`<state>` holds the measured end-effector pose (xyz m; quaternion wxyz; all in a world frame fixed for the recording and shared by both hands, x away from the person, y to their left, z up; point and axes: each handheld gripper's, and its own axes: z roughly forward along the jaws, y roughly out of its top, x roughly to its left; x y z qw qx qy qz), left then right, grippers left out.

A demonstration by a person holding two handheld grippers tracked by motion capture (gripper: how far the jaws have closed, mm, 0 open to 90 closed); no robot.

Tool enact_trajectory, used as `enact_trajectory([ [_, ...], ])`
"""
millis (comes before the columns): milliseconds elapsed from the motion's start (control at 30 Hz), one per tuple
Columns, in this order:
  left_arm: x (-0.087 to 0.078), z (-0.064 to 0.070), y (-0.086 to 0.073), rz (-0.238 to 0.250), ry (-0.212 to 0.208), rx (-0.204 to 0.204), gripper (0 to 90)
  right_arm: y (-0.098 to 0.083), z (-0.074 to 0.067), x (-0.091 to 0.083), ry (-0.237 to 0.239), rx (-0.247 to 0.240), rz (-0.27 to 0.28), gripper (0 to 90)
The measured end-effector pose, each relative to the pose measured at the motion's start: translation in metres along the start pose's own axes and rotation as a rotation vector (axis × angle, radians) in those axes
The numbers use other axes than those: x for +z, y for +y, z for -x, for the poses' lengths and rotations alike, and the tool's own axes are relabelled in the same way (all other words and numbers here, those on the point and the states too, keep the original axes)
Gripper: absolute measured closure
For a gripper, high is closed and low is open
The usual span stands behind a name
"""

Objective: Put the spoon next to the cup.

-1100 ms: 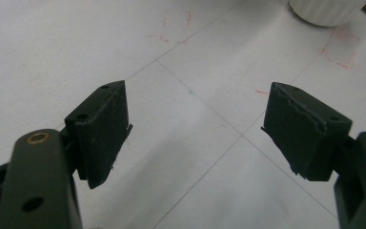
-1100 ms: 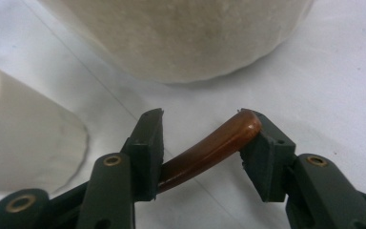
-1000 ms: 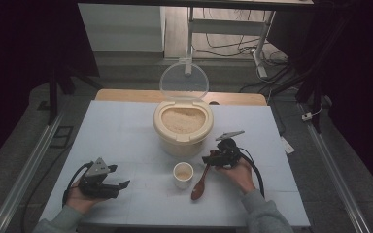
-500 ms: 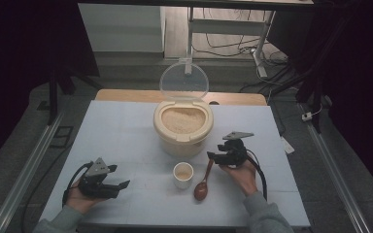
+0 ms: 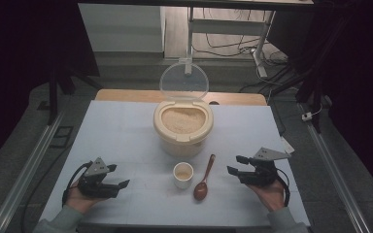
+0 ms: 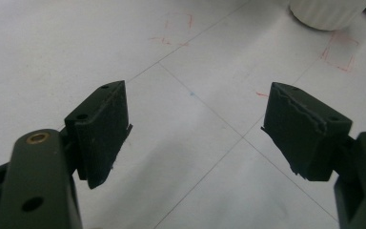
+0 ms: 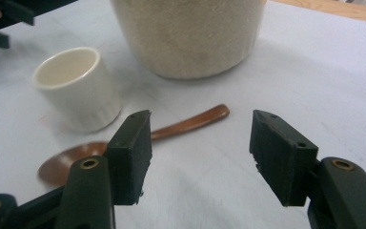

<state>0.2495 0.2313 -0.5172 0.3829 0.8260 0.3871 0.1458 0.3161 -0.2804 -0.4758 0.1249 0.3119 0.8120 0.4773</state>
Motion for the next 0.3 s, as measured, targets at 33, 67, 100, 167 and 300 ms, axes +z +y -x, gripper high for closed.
enact_trajectory([
  [33, 0.000, 0.000, 0.000, 0.000, 0.001, -0.001, 23.0, -0.003, 0.000, -0.004, 0.005, 0.000, 0.006, 39.8],
  [67, 0.000, 0.000, 0.000, 0.001, 0.001, 0.000, 23.0, -0.005, 0.001, -0.007, 0.012, 0.001, 0.009, 39.9],
  [100, 0.000, 0.000, 0.000, 0.002, 0.001, 0.001, 23.0, -0.008, 0.001, -0.010, 0.014, -0.002, 0.008, 39.9],
  [167, -0.001, 0.000, 0.000, 0.005, 0.003, 0.000, 23.0, -0.012, 0.002, -0.013, 0.016, -0.004, 0.006, 40.0],
  [300, -0.002, 0.000, 0.001, 0.014, 0.008, -0.005, 22.9, -0.014, 0.001, -0.014, 0.015, -0.029, -0.004, 40.0],
])
